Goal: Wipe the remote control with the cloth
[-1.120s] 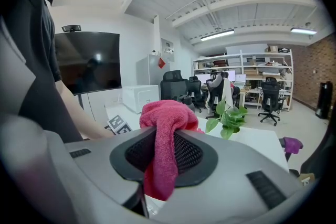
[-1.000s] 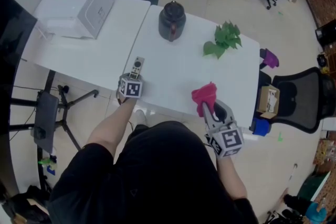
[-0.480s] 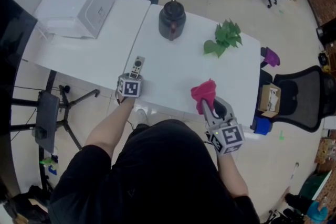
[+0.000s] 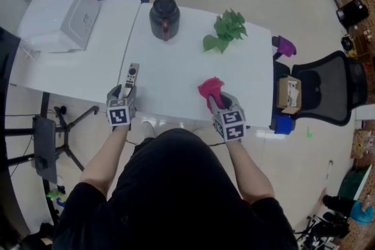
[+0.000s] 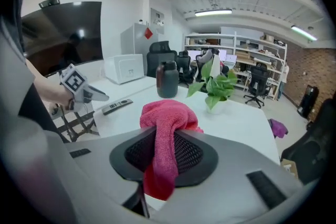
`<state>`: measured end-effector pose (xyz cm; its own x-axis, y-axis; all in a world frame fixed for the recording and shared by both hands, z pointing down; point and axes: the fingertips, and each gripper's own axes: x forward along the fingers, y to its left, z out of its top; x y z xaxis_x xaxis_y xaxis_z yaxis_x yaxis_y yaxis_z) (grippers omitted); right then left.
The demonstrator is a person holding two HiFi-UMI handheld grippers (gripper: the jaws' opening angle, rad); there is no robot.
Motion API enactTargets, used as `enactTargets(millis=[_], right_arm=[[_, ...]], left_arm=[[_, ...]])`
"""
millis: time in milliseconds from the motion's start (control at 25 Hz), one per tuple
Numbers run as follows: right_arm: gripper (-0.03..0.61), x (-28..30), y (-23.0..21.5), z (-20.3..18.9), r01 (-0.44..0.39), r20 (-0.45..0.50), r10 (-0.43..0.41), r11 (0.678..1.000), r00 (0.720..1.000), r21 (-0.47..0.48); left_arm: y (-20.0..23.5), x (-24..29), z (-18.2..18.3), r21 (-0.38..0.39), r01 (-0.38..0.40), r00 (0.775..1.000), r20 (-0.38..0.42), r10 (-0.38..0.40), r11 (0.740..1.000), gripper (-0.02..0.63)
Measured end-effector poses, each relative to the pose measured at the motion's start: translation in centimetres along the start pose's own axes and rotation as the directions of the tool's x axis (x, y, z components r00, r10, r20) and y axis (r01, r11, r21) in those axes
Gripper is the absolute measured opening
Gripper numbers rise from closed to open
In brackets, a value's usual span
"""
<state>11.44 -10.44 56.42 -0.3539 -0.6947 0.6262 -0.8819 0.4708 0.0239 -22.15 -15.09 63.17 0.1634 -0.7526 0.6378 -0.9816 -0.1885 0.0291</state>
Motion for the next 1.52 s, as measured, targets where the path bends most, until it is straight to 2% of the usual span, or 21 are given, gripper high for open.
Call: enactTargets(millis=[200, 440, 600, 760, 840, 960, 1080, 1120, 1320, 1520], right_arm=[[0.092, 5.6, -2.5, -4.9, 0.062, -0.163, -0.063, 0.998, 0.985, -0.008], [0.098, 9.0, -3.9, -8.2, 0.085, -0.313, -0.094, 0.996, 0.945, -0.040], [0.110, 9.6, -4.1, -9.3, 0.093, -0.351, -0.099, 0.995, 0.931, -0.035], [0.132, 9.1, -4.3, -9.3, 0.099, -0.340, -0.096, 0.995, 0.935, -0.010], [0.144, 7.9, -4.5, -8.0, 0.114, -0.289, -0.108, 0.993, 0.951, 0.004], [0.144, 4.9, -4.5, -4.0, 0.124, -0.135, -0.116, 0.991, 0.984, 0.049], [0.144, 1.3, -3.2, 1.0, 0.089, 0.025, -0.092, 0.992, 0.995, 0.085], [0.143, 0.2, -2.6, 2.7, 0.074, 0.076, -0.081, 0.994, 0.994, 0.084], [0.028, -4.7, 1.3, 9.7, 0.004, 0.275, -0.014, 0.999, 0.961, 0.038], [0.009, -7.1, 5.0, 13.5, -0.071, 0.360, 0.074, 0.997, 0.930, -0.023]], left_arm=[[-3.5, -3.6, 4.0, 0.038, 0.074, 0.992, 0.103, -0.077, 0.997, 0.252], [-7.4, -6.2, 6.2, 0.105, 0.141, 0.976, 0.153, -0.156, 0.984, 0.252], [-8.8, -7.0, 6.9, 0.143, 0.172, 0.969, 0.152, -0.193, 0.975, 0.252], [-8.9, -6.4, 6.6, 0.156, 0.177, 0.966, 0.163, -0.202, 0.972, 0.252], [-9.2, -6.5, 7.0, 0.164, 0.184, 0.963, 0.168, -0.211, 0.969, 0.252], [-10.2, -7.0, 8.4, 0.177, 0.202, 0.953, 0.193, -0.235, 0.963, 0.252], [-12.1, -8.0, 10.6, 0.220, 0.239, 0.929, 0.232, -0.289, 0.946, 0.252], [-12.9, -8.4, 11.5, 0.244, 0.255, 0.917, 0.247, -0.314, 0.936, 0.252], [-17.4, -11.0, 15.0, 0.387, 0.315, 0.852, 0.287, -0.438, 0.866, 0.235], [-21.1, -13.2, 16.4, 0.512, 0.348, 0.794, 0.284, -0.537, 0.785, 0.128]])
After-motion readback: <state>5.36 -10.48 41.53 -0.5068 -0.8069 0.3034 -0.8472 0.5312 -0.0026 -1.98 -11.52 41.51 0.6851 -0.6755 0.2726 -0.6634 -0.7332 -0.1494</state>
